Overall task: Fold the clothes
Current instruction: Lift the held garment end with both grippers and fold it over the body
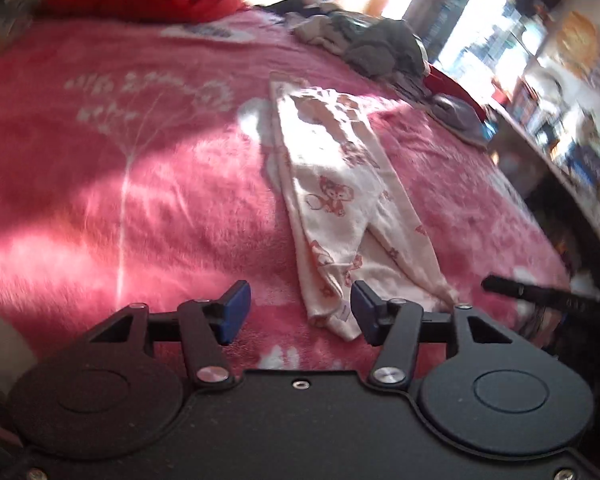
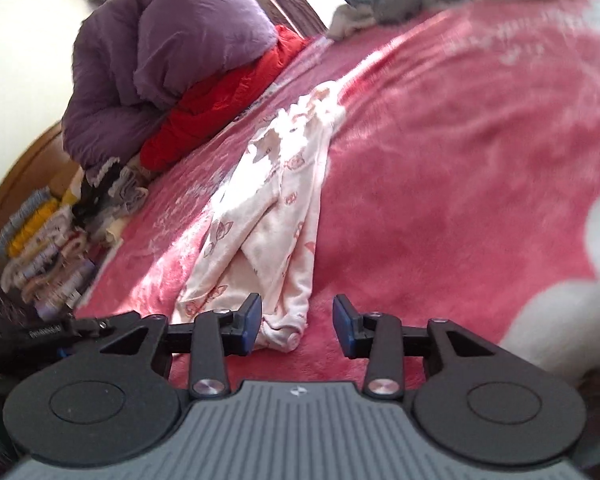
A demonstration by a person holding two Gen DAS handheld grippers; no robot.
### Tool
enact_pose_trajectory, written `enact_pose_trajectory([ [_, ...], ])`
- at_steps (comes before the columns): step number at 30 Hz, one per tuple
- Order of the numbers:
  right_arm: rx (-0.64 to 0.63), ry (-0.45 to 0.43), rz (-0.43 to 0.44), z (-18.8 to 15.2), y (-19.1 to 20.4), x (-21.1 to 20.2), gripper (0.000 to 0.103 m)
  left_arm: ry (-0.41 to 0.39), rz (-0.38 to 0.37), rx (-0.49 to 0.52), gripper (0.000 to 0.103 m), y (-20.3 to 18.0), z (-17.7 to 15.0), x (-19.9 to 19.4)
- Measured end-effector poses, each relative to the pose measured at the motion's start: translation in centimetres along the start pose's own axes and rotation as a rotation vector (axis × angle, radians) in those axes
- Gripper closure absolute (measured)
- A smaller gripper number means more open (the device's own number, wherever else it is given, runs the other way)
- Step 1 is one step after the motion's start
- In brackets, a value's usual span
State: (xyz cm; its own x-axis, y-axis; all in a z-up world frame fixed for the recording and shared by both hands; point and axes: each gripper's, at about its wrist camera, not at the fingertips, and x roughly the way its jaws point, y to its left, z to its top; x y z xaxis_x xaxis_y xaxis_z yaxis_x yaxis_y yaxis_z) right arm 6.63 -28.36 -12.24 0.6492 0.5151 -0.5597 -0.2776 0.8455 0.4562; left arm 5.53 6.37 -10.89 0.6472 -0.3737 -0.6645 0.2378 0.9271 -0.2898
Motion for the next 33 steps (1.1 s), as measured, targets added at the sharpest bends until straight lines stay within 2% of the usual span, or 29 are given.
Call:
enact_pose_trajectory([
  [1, -0.094, -0.019, -0.035, -0.1, 0.8, -0.5, 0.062, -0.004, 0.027, 0.11, 0.049, -0.9, -0.3, -0.2],
  [3, -0.361, -0.015, -0.135, -1.1, 3.1, -0.3, 0.062, -0.005, 0.101, 0.37, 0.049, -2.7, -1.7, 0.1],
  [5, -0.617, 0.046, -0.23, -2.8, 5.0, 1.0, 0.064, 0.003, 0.154, 0.55, 0.051, -4.0, -3.0, 1.1],
  [7, -0.85, 0.105, -0.312, -5.1, 6.3, 2.5, 0.064, 0.01, 0.184, 0.698, 0.059, -4.7, -3.7, 2.7],
  [8, -0.93, 0.096, -0.331, -5.9, 6.7, 2.9, 0.064, 0.006, 0.2, 0.782, 0.06, -5.2, -4.4, 3.3],
  [12, -1.167, 0.052, -0.377, -7.7, 7.7, 3.6, 0.063, -0.061, 0.286, 1.224, 0.06, -6.4, -8.1, 4.7],
  [13, -1.217, 0.036, -0.386, -8.3, 7.8, 3.9, 0.063, -0.077, 0.301, 1.274, 0.06, -6.4, -8.5, 4.9],
  [16, -1.332, -0.016, -0.406, -9.6, 8.1, 4.9, 0.064, -0.145, 0.345, 1.354, 0.058, -6.1, -9.1, 5.8],
  [19, -1.373, -0.072, -0.418, -9.7, 8.6, 5.6, 0.064, -0.209, 0.361, 1.399, 0.058, -5.6, -9.5, 6.4],
  [26, -1.454, -0.155, -0.451, -9.7, 9.6, 5.8, 0.065, -0.29, 0.369, 1.42, 0.057, -5.4, -8.8, 6.2],
  [29, -1.475, -0.154, -0.439, -9.9, 9.7, 5.9, 0.065, -0.297, 0.359, 1.409, 0.068, -5.2, -8.4, 5.9],
  [31, -1.474, -0.144, -0.42, -9.9, 9.5, 5.9, 0.066, -0.298, 0.352, 1.4, 0.072, -5.3, -8.1, 5.9],
  [33, -1.479, -0.129, -0.382, -10.1, 9.4, 5.8, 0.076, -0.293, 0.344, 1.386, 0.091, -5.6, -7.8, 6.0],
])
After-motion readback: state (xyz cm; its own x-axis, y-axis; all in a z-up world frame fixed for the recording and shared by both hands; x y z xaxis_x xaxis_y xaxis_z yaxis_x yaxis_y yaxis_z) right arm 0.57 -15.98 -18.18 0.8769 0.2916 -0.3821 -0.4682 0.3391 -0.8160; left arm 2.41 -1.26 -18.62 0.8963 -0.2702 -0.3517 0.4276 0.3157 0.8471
